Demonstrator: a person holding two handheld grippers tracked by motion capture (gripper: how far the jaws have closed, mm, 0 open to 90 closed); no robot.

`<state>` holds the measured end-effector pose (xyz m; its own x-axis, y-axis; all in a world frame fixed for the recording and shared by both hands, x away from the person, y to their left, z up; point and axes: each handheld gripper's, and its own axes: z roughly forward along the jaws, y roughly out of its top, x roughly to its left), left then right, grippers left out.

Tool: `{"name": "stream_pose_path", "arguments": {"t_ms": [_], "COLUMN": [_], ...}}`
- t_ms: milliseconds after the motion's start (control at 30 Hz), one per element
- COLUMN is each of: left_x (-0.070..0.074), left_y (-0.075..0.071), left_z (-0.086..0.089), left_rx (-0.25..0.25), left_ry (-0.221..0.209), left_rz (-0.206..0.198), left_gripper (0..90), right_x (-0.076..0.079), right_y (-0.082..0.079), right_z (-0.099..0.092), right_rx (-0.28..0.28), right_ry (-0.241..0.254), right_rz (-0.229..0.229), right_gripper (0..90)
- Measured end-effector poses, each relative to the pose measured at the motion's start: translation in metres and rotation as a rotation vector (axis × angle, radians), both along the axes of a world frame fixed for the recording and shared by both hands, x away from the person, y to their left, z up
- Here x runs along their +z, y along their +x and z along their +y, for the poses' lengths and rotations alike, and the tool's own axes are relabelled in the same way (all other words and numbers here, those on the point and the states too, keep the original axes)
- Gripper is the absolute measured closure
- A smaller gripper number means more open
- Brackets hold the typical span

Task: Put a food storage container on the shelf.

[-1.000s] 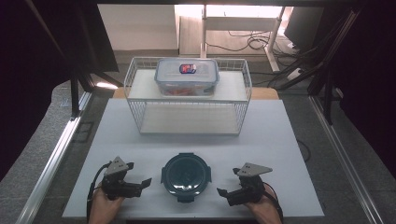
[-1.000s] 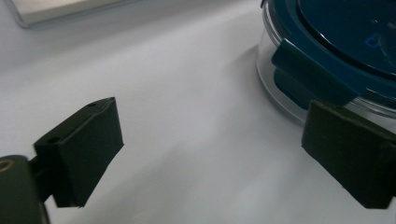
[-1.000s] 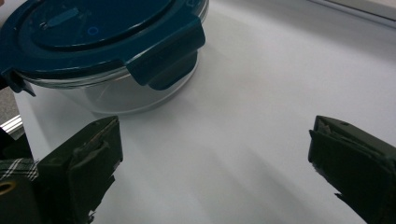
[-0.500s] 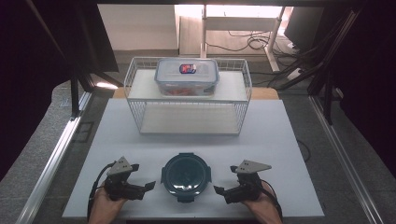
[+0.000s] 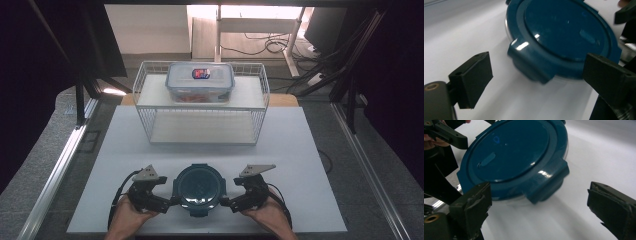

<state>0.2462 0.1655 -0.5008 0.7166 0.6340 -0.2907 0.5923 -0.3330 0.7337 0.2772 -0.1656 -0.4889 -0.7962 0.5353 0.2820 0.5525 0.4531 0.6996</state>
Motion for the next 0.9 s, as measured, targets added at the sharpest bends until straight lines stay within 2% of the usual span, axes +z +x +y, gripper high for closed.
{"name": "stream_pose_path", "arguments": {"t_ms": [33,67,133,200,267,300,367,467,567,633,700,800,900], "left_x": [-0.001,-0.003,-0.008,-0.013,-0.015,-0.015,-0.015,-0.017,-0.021,-0.022,-0.022,-0.026,-0.024], "left_y": [0.003,0.007,0.012,0.015,0.016,0.016,0.016,0.02,0.021,0.021,0.022,0.024,0.021], "left_z": [-0.001,-0.002,-0.004,-0.005,-0.005,-0.005,-0.004,0.005,0.013,0.015,0.016,0.022,0.024], "left_rx": [-0.008,-0.025,-0.04,-0.061,-0.084,-0.083,-0.069,-0.043,-0.027,-0.018,-0.007,0.011,0.028], "left_ry": [-0.009,-0.033,-0.062,-0.073,-0.108,-0.108,-0.108,-0.17,-0.217,-0.236,-0.243,-0.291,-0.319], "left_rz": [0.018,0.059,0.106,0.154,0.192,0.199,0.209,0.263,0.308,0.323,0.338,0.384,0.388], "left_gripper": [8.9,8.2,7.7,7.9,11.2,12.3,14.9,22.0,30.4,32.3,34.9,40.5,46.0], "right_x": [0.0,0.0,-0.002,-0.005,-0.008,-0.008,-0.01,-0.01,-0.013,-0.017,-0.018,-0.017,-0.016], "right_y": [0.003,0.006,0.012,0.017,0.022,0.024,0.025,0.028,0.034,0.038,0.039,0.039,0.04], "right_z": [0.003,0.005,0.01,0.013,0.013,0.012,0.011,0.007,-0.001,-0.006,-0.006,-0.005,-0.007], "right_rx": [0.002,0.006,0.002,-0.003,0.0,0.002,0.002,-0.015,-0.039,-0.049,-0.055,-0.064,-0.083], "right_ry": [0.002,0.003,0.011,0.012,0.047,0.064,0.077,0.098,0.144,0.169,0.178,0.169,0.189], "right_rz": [0.015,0.027,0.069,0.118,0.192,0.227,0.263,0.303,0.378,0.427,0.449,0.455,0.485], "right_gripper": [8.1,9.4,12.5,15.4,20.1,22.8,25.0,30.5,39.8,42.2,42.6,43.7,48.7]}}
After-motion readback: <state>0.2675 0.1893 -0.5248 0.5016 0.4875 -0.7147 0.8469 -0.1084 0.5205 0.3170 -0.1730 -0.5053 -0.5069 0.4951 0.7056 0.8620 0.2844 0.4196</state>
